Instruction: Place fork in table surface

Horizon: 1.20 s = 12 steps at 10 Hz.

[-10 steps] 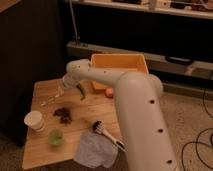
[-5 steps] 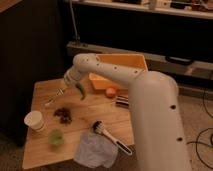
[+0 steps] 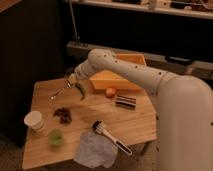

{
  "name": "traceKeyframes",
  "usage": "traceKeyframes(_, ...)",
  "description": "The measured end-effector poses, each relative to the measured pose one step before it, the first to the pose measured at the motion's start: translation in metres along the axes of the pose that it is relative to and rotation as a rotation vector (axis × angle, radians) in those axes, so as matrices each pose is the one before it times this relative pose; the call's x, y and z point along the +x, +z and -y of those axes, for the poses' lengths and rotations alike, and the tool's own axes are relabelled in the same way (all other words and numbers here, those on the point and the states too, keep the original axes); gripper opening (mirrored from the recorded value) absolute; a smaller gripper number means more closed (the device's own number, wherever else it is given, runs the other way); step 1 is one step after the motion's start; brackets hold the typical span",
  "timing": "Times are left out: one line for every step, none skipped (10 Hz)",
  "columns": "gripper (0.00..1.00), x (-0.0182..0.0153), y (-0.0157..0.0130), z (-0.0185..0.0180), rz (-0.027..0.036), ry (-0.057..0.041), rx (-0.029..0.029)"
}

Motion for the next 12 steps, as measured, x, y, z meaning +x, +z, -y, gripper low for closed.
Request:
traceKeyframes(0.10, -0.00271, -0.01072, 0.00163, 0.02485, 0.00652, -0.00002)
traceKeyframes(0.10, -0.00069, -0.00408, 0.00072, 0.01000, 0.00229, 0.00127)
traceKeyframes(0.10, -0.00193, -0.00508, -0.00057, 0.01172, -0.00123, 0.00457)
traceKeyframes(0.10, 0.00088, -0.00572, 0.00300, -0.00116, 0.00688, 0.01887)
traceKeyframes(0.10, 0.00388, -0.00699, 0.00435, -0.00512, 0.00817, 0.01884)
traceKeyframes(0.10, 0.00718, -0.01044, 0.00639, -0.00612, 0.01073, 0.02115)
traceKeyframes(0.10, 0.00999, -0.01162, 0.00759, -0.00962, 0.01345, 0.02324)
traceKeyframes(0.10, 0.01040, -0.00868, 0.00740, -0.01366, 0.01652, 0.02214)
traceKeyframes(0.10, 0.01251, -0.00264, 0.00885, -0.01386, 0.02099, 0.01735)
traceKeyframes(0.10, 0.01240, 0.00187, 0.00944, -0.01449, 0.02504, 0.01177)
traceKeyframes(0.10, 0.01029, 0.00560, 0.00797, -0.01803, 0.01966, 0.00475)
traceKeyframes(0.10, 0.01016, 0.00787, 0.00648, -0.02422, 0.02027, -0.00552)
